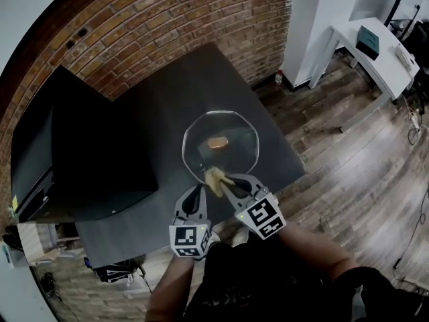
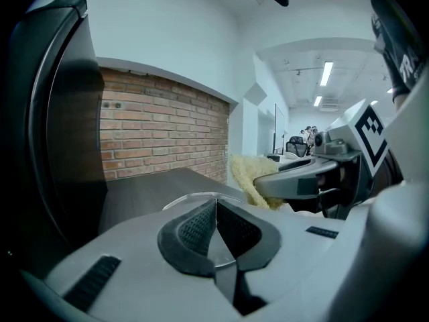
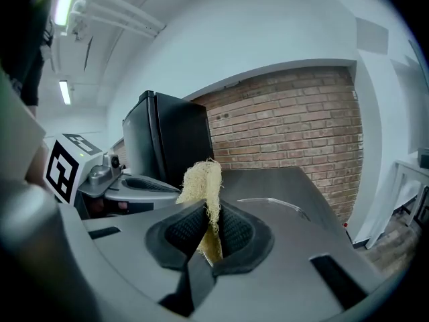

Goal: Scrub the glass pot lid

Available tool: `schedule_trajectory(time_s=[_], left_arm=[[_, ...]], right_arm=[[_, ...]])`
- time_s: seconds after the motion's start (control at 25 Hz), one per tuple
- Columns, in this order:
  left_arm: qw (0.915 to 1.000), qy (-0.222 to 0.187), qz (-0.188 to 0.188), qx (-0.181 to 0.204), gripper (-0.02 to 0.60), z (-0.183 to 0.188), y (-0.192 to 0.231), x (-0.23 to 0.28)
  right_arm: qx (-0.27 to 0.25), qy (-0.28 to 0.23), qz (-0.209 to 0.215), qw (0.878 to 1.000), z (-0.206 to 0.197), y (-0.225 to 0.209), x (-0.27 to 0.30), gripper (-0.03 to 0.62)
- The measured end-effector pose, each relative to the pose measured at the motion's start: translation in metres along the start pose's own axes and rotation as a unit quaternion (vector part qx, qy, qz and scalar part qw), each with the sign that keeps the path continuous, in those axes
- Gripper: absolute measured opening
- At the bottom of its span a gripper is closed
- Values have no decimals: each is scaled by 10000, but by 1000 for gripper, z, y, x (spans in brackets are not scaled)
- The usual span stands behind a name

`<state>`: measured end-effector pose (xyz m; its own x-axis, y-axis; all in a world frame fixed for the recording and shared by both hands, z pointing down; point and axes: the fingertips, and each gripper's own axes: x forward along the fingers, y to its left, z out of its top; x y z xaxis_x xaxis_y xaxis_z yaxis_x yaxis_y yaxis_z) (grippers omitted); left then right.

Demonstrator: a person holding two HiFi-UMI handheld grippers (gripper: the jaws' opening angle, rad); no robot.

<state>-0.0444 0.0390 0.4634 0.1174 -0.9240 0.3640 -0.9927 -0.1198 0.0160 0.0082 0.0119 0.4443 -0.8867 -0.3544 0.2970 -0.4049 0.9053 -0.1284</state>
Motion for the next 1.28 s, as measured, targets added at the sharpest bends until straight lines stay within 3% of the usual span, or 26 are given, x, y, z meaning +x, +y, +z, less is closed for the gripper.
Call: schedule_trajectory(time_s=[0.2, 0.4, 1.0, 1.28], left_arm=[[9996, 179, 200, -24, 34, -11, 7, 10], [9992, 361, 159, 27, 34, -18, 16, 20], [9927, 996, -671, 107, 34, -74, 67, 62], [9874, 1323, -861, 138, 34, -97, 85, 87]], right_arm=[[43, 153, 126, 9998, -9, -6, 11, 48], [290, 343, 44, 9990, -18, -11, 27, 48], [779, 1064, -758, 9884, -64, -24, 87, 48], [925, 1368, -1060, 9806, -82, -32, 119, 48]])
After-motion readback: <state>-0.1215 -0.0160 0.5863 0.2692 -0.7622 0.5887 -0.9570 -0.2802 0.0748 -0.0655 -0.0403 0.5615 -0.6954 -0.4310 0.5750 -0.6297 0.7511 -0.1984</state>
